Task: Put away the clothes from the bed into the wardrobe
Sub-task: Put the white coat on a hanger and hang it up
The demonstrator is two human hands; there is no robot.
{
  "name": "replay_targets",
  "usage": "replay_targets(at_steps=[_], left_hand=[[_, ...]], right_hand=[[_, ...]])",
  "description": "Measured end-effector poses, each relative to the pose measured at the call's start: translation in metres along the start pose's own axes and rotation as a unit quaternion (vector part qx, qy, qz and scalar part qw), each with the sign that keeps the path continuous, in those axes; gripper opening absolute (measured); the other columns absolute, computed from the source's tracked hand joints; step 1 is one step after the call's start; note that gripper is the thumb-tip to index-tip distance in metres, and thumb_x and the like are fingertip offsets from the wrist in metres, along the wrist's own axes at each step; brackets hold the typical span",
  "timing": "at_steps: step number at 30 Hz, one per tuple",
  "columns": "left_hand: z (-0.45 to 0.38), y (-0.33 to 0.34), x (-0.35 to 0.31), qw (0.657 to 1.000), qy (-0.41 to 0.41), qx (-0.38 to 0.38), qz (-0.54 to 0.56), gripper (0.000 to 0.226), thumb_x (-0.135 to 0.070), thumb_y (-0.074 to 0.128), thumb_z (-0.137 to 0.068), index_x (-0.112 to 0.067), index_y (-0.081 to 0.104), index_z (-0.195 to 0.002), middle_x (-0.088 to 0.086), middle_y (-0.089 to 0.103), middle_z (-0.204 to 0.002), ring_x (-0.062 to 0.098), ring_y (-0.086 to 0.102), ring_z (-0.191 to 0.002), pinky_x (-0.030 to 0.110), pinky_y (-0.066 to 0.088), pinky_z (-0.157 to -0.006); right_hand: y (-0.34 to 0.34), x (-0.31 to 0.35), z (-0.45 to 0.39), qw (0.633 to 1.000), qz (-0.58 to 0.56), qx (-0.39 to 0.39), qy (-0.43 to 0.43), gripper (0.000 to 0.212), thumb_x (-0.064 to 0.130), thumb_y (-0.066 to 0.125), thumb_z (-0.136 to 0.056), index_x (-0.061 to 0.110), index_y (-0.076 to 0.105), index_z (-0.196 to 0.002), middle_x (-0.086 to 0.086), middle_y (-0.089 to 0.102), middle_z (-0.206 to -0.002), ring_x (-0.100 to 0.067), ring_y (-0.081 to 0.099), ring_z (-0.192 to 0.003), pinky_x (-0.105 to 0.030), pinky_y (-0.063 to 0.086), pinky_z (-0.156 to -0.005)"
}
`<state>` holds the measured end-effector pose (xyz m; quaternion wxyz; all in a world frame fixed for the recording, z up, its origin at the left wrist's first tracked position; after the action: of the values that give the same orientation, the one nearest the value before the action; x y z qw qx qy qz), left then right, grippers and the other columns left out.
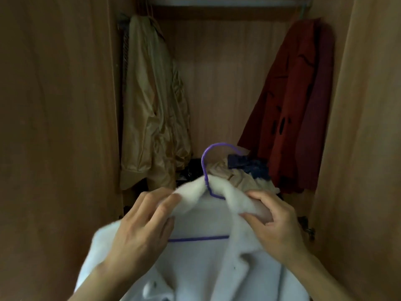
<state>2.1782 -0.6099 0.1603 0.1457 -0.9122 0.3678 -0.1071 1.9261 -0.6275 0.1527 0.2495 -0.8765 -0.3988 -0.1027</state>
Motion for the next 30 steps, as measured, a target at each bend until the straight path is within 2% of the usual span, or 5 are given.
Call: replay_targets(at_steps=[4,10,15,23,30], left_hand=[[-0.008,0.018,0.026,1.0,-0.018,0.014,-0.012,0.053,-0.005,0.068,-0.079,-0.015,0.057,-0.13,0.009,0.058,-0.119,0.029,0.056,-0.098,0.034,0.047,-0.08],[-0.024,0.074,0.072,0.993,-0.056,0.067,-0.085,0.055,-0.024,0.047,-0.091,-0.026,0.044,-0.145,0.01,0.057,-0.109,0.031,0.058,-0.088,0.032,0.045,-0.056],[-0.069,0.108,0.069,0.99,-0.029,0.044,-0.134,0.058,-0.018,0.05,-0.088,-0.025,0.043,-0.145,0.012,0.051,-0.109,0.033,0.055,-0.086,0.039,0.05,-0.061],[-0.184,0.136,0.075,0.967,-0.025,0.017,-0.253,0.054,-0.028,0.043,-0.089,-0.024,0.046,-0.143,0.014,0.045,-0.116,0.03,0.049,-0.093,0.043,0.055,-0.062],[-0.268,0.125,0.087,0.937,0.02,-0.013,-0.348,0.054,-0.033,0.037,-0.095,-0.016,0.046,-0.146,0.012,0.046,-0.114,0.031,0.051,-0.091,0.044,0.053,-0.059]], right_hand=[[0.003,-0.015,-0.022,0.999,-0.012,-0.046,-0.003,0.038,-0.004,0.085,-0.071,0.014,0.071,-0.101,0.013,0.068,-0.095,-0.008,0.065,-0.09,-0.014,0.048,-0.078],[0.013,-0.056,-0.058,0.997,-0.046,-0.066,-0.01,0.038,-0.002,0.082,-0.072,0.016,0.071,-0.103,0.011,0.068,-0.096,-0.013,0.066,-0.092,-0.017,0.049,-0.079],[0.007,-0.099,-0.102,0.994,-0.074,-0.08,-0.028,0.042,-0.011,0.081,-0.069,0.015,0.069,-0.099,0.011,0.067,-0.094,-0.012,0.065,-0.09,-0.016,0.049,-0.079],[-0.008,-0.154,-0.228,0.977,-0.121,-0.099,-0.148,0.033,0.005,0.08,-0.075,0.013,0.067,-0.104,0.007,0.065,-0.098,-0.008,0.062,-0.093,-0.024,0.049,-0.084],[-0.004,-0.145,-0.334,0.955,-0.133,-0.155,-0.214,0.031,0.008,0.077,-0.077,0.012,0.066,-0.105,0.004,0.066,-0.097,-0.01,0.059,-0.088,-0.012,0.042,-0.082]])
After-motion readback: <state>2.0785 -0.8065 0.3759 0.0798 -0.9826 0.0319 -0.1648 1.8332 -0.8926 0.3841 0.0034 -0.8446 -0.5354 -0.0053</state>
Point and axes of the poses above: each hand's wrist, its own z-axis away from the middle knuckle, its own y-axis out of the palm, x = y × z, the point moved 8 cm from there along -z, towards the middle knuckle
